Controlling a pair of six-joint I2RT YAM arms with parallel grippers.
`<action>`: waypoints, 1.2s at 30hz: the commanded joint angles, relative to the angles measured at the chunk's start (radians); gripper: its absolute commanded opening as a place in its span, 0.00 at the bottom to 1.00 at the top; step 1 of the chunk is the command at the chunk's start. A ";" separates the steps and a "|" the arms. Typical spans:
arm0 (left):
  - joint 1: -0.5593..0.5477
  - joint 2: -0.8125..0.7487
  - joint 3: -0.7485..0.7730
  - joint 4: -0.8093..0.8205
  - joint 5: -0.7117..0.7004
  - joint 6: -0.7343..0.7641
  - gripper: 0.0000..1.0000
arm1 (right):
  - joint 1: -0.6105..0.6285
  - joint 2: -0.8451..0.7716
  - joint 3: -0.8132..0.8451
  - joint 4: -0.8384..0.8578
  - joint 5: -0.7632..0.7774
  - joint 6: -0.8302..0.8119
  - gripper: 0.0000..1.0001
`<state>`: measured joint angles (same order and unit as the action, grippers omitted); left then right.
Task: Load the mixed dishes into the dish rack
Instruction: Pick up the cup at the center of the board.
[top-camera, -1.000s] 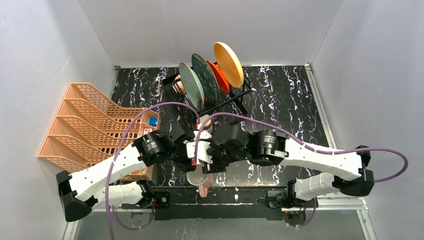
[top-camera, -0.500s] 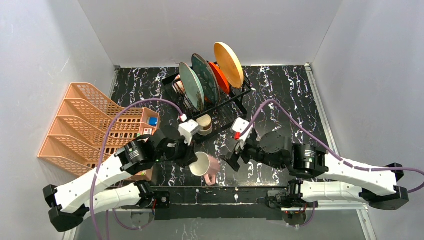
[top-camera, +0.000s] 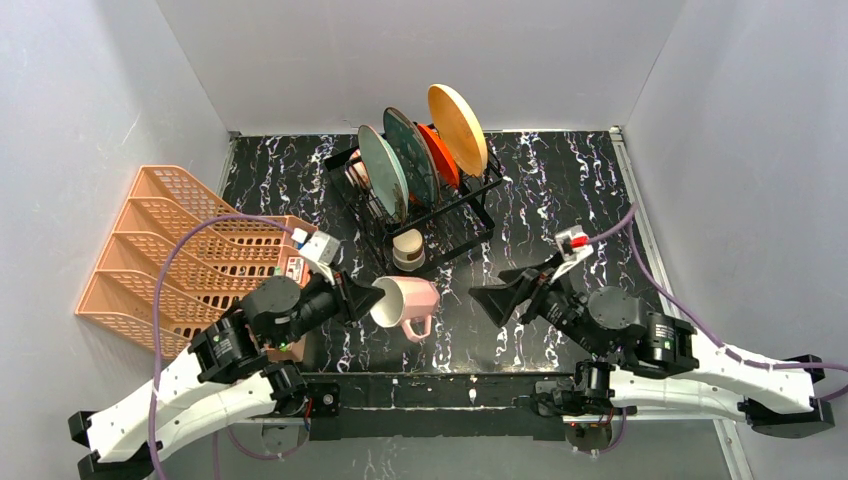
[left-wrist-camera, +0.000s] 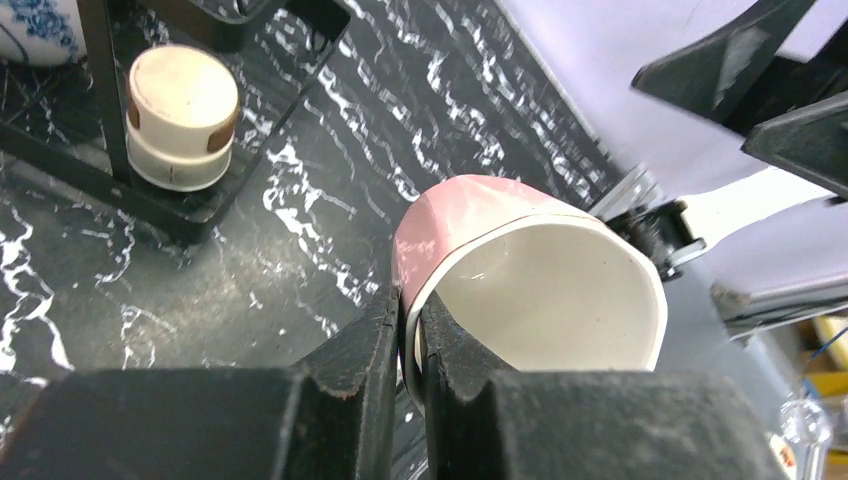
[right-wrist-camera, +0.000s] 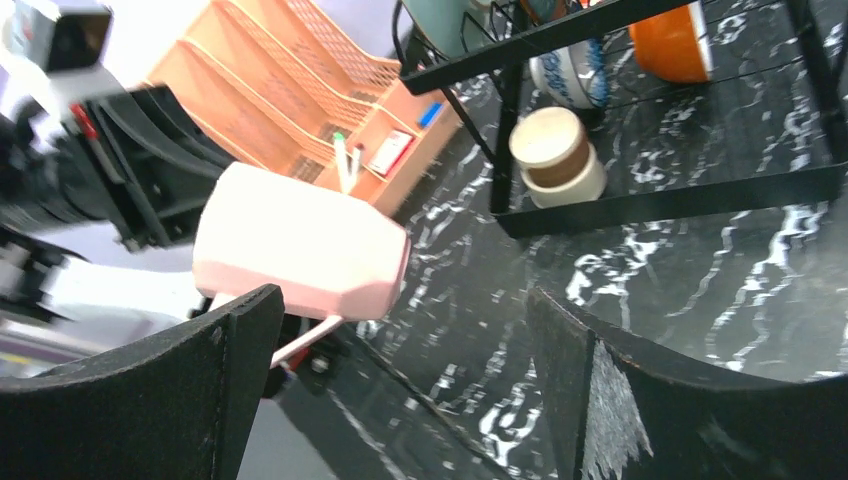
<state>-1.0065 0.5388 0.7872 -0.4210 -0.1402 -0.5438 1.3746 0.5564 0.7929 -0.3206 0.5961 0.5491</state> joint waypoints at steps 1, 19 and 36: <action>0.005 -0.106 -0.054 0.293 -0.058 -0.087 0.00 | -0.002 -0.043 -0.062 0.149 0.050 0.278 0.99; 0.005 -0.316 -0.303 0.838 -0.060 -0.180 0.00 | -0.001 0.143 -0.246 0.829 -0.031 0.601 0.99; 0.005 -0.389 -0.400 0.901 -0.226 -0.465 0.00 | -0.003 0.258 -0.282 1.221 -0.244 0.335 0.99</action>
<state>-1.0042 0.1741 0.3969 0.3099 -0.2890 -0.8726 1.3743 0.7956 0.5091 0.7292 0.4114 0.9707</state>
